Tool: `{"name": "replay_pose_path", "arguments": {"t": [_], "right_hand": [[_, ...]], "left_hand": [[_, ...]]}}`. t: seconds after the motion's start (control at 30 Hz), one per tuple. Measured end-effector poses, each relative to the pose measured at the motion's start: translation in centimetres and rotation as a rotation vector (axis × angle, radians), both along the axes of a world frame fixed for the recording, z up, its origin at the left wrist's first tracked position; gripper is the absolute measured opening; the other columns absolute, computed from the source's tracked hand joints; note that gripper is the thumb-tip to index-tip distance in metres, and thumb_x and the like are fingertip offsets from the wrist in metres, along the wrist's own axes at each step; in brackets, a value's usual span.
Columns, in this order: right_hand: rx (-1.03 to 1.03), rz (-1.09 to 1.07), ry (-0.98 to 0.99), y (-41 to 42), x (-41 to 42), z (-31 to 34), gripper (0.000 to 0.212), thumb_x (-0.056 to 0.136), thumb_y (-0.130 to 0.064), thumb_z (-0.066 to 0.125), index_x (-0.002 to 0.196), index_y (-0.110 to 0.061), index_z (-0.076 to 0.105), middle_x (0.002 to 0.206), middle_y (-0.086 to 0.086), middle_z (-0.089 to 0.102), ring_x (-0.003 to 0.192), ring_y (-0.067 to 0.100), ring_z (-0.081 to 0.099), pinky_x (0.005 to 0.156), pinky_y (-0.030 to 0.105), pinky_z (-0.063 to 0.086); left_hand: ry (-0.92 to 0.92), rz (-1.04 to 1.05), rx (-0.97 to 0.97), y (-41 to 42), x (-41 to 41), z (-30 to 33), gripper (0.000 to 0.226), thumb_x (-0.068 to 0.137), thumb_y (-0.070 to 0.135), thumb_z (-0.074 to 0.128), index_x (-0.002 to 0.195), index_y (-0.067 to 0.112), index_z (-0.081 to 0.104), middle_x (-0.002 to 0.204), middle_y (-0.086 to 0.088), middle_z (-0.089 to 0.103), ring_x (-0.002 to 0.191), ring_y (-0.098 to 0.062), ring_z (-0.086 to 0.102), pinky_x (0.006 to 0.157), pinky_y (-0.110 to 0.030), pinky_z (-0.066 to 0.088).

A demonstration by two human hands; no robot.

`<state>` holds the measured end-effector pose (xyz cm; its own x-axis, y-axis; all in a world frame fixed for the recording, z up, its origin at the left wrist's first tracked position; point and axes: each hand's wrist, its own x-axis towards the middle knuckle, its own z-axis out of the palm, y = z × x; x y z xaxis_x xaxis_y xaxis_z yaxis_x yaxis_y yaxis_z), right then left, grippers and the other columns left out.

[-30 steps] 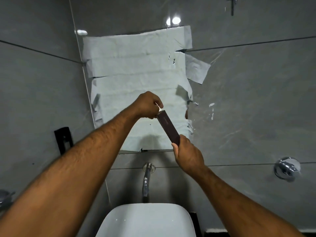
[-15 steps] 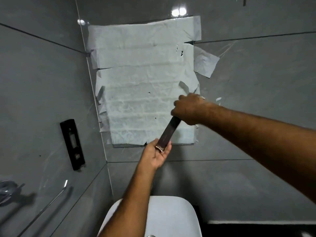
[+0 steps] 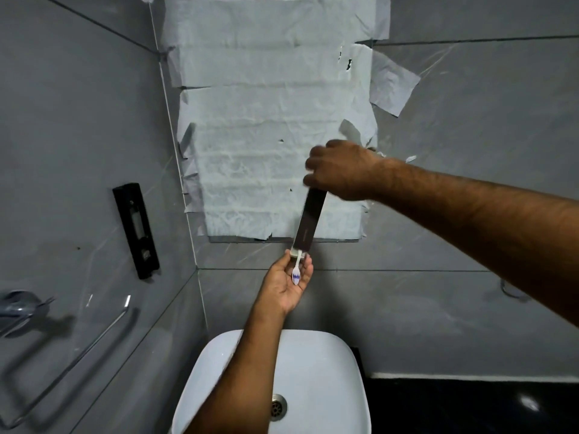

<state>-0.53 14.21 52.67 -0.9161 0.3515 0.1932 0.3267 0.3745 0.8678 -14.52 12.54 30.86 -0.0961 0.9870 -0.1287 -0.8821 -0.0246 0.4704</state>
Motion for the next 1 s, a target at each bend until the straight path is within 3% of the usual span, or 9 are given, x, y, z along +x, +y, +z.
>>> {"name": "replay_pose_path", "arguments": {"t": [0.13, 0.37, 0.53, 0.67, 0.8, 0.87, 0.93, 1.0], "right_hand": [[-0.028, -0.072, 0.019, 0.0, 0.9, 0.2, 0.021, 0.087, -0.015, 0.062, 0.108, -0.021, 0.059, 0.094, 0.001, 0.058, 0.094, 0.024, 0.053, 0.073, 0.039, 0.052], [-0.091, -0.096, 0.063, 0.1, 2.1, -1.5, 0.025, 0.085, -0.010, 0.062, 0.108, -0.020, 0.060, 0.096, 0.002, 0.058, 0.098, 0.024, 0.052, 0.076, 0.040, 0.052], [-0.097, -0.086, 0.113, -0.2, 2.7, -1.5, 0.026, 0.084, -0.010, 0.062, 0.108, -0.019, 0.061, 0.097, 0.002, 0.060, 0.099, 0.026, 0.053, 0.077, 0.042, 0.052], [-0.101, -0.155, 0.114, -0.2, 2.4, -1.4, 0.020, 0.086, -0.014, 0.063, 0.104, -0.022, 0.062, 0.093, 0.001, 0.059, 0.095, 0.025, 0.054, 0.075, 0.038, 0.048], [-0.142, -0.202, 0.132, 0.2, 3.2, -1.8, 0.021, 0.087, -0.013, 0.061, 0.106, -0.021, 0.061, 0.090, 0.001, 0.055, 0.095, 0.025, 0.054, 0.066, 0.037, 0.040], [-0.178, -0.226, 0.162, 0.5, 3.8, -2.1, 0.022, 0.086, -0.009, 0.059, 0.104, -0.020, 0.061, 0.085, 0.000, 0.049, 0.095, 0.026, 0.055, 0.064, 0.037, 0.040], [-0.222, -0.255, 0.193, 0.6, 4.2, -2.5, 0.024, 0.085, -0.006, 0.058, 0.104, -0.020, 0.061, 0.084, 0.000, 0.048, 0.093, 0.025, 0.054, 0.063, 0.037, 0.043], [-0.268, -0.281, 0.226, 0.7, 4.5, -2.8, 0.025, 0.085, -0.005, 0.058, 0.105, -0.020, 0.061, 0.087, 0.000, 0.052, 0.092, 0.024, 0.054, 0.064, 0.038, 0.049]], "left_hand": [[0.026, 0.005, 0.006, -0.2, 0.1, -0.1, 0.033, 0.094, 0.032, 0.056, 0.087, 0.001, 0.064, 0.073, -0.018, 0.073, 0.057, -0.022, 0.071, 0.049, -0.027, 0.059], [0.345, -0.113, 0.079, -0.5, 0.3, -0.7, 0.047, 0.094, 0.043, 0.050, 0.102, -0.001, 0.063, 0.087, -0.016, 0.068, 0.057, -0.010, 0.065, 0.041, -0.015, 0.042], [0.532, -0.088, 0.119, -0.8, 1.5, -1.3, 0.016, 0.089, 0.017, 0.065, 0.103, 0.009, 0.063, 0.093, -0.014, 0.074, 0.060, -0.009, 0.063, 0.042, -0.015, 0.038], [0.675, 0.057, 0.137, -0.2, 3.0, -2.0, 0.007, 0.087, 0.010, 0.068, 0.093, 0.009, 0.065, 0.083, -0.009, 0.070, 0.048, -0.005, 0.045, 0.036, -0.014, 0.027], [0.820, 0.296, 0.132, 0.2, 3.4, -2.9, 0.012, 0.088, 0.025, 0.068, 0.096, 0.016, 0.063, 0.075, 0.000, 0.071, 0.047, -0.006, 0.044, 0.038, -0.018, 0.034], [0.938, 0.464, 0.125, 0.2, 3.2, -3.4, 0.027, 0.087, 0.026, 0.068, 0.113, 0.023, 0.062, 0.088, 0.001, 0.073, 0.062, -0.009, 0.060, 0.050, -0.021, 0.047], [1.110, 0.624, 0.107, 0.0, 2.9, -3.9, 0.044, 0.087, 0.023, 0.069, 0.130, 0.020, 0.057, 0.109, -0.002, 0.067, 0.088, -0.012, 0.066, 0.071, -0.014, 0.052], [1.278, 0.771, 0.116, -0.2, 2.8, -4.4, 0.045, 0.087, 0.021, 0.069, 0.131, 0.013, 0.058, 0.111, -0.004, 0.067, 0.090, -0.012, 0.065, 0.077, -0.012, 0.051]]}}
